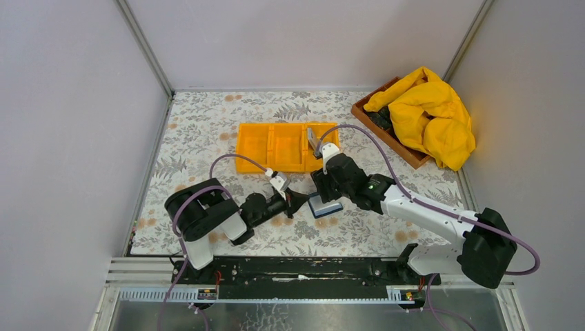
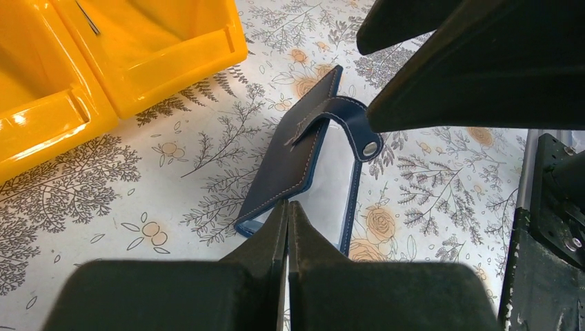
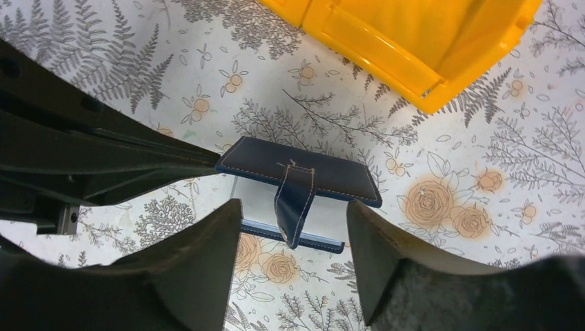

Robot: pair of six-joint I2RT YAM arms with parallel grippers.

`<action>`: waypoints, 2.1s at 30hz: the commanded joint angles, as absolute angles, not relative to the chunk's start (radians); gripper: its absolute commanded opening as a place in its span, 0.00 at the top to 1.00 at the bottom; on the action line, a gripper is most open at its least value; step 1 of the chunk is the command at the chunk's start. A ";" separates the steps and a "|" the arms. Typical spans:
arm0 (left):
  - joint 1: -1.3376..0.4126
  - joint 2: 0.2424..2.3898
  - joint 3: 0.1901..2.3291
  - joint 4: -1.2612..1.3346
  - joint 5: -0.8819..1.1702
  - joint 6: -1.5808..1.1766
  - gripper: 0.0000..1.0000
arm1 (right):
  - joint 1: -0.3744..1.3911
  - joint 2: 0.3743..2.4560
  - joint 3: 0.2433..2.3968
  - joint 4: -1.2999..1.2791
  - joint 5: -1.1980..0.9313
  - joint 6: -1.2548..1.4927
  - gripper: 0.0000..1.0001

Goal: Take the credit cards out of the card holder

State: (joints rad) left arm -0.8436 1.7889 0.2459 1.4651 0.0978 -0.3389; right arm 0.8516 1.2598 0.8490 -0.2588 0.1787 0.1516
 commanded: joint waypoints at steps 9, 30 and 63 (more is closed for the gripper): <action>-0.839 1.828 0.278 1.514 0.112 -0.349 1.00 | 0.847 1.280 0.862 -0.240 0.195 0.094 0.27; -0.834 1.847 0.318 1.492 0.115 -0.354 1.00 | 0.866 1.493 0.934 -0.275 0.285 0.019 0.31; -0.831 1.241 0.262 0.917 -0.025 -0.533 0.73 | 0.699 1.475 0.953 -0.258 -0.327 0.507 1.00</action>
State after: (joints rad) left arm -0.8368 1.2903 0.2634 1.0313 0.0208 -0.5266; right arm 0.7021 1.4952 1.0077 -0.3435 -0.1841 0.3908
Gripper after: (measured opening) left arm 0.223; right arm 0.047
